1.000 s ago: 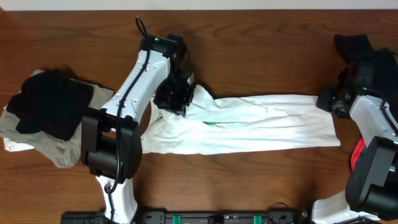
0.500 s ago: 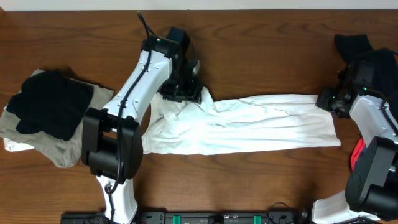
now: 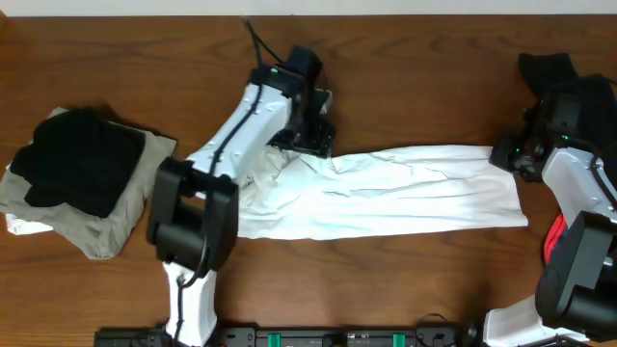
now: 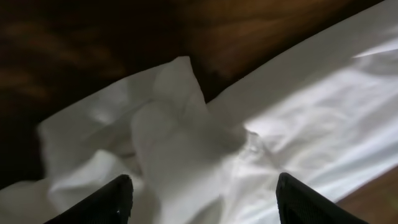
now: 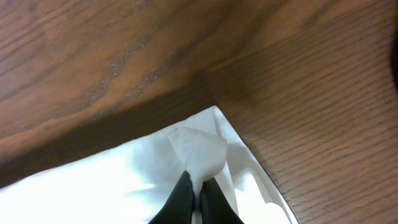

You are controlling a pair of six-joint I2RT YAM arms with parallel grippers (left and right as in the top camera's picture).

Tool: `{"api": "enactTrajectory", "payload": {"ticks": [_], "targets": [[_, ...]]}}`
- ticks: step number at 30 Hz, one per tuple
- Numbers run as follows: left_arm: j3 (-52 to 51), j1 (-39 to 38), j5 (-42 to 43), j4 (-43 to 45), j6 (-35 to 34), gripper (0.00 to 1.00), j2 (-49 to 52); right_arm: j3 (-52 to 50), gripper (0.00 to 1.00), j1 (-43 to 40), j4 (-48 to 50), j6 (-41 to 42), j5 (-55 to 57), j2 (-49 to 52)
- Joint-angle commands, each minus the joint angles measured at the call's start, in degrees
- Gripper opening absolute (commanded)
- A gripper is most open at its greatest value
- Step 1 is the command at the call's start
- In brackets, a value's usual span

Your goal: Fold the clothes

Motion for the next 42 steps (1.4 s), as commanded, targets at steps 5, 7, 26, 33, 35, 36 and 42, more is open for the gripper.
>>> {"api": "enactTrajectory", "payload": {"ticks": [5,7,26,33,35,36,42], "targets": [[-0.28,-0.13,-3.45,0.96,0.81,0.4,3.89,0.07,0.04,-0.04,0.11,0.63,-0.44,-1.49],[0.55,-0.07,-3.78,0.66,0.79,0.14,3.56,0.07,0.03,-0.04,0.13,0.63,-0.44,-1.49],[3.58,0.09,-9.46,3.67,0.74,0.17,-5.42,0.07,0.03,-0.04,0.46,0.66,-0.46,-1.46],[3.58,0.09,-9.49,4.31,0.74,0.31,-5.31,0.07,0.03,-0.04,0.37,0.63,-0.46,-1.46],[3.56,0.09,-9.46,5.77,0.72,0.4,-4.94,0.07,0.03,-0.04,0.39,0.66,-0.46,-1.46],[3.56,0.09,-9.46,6.75,0.72,0.46,-4.59,0.07,0.03,-0.04,0.42,0.66,-0.48,-1.46],[3.56,0.07,-9.2,10.25,0.5,0.52,0.11,0.07,0.02,-0.04,0.39,0.66,-0.48,-1.46]]}}
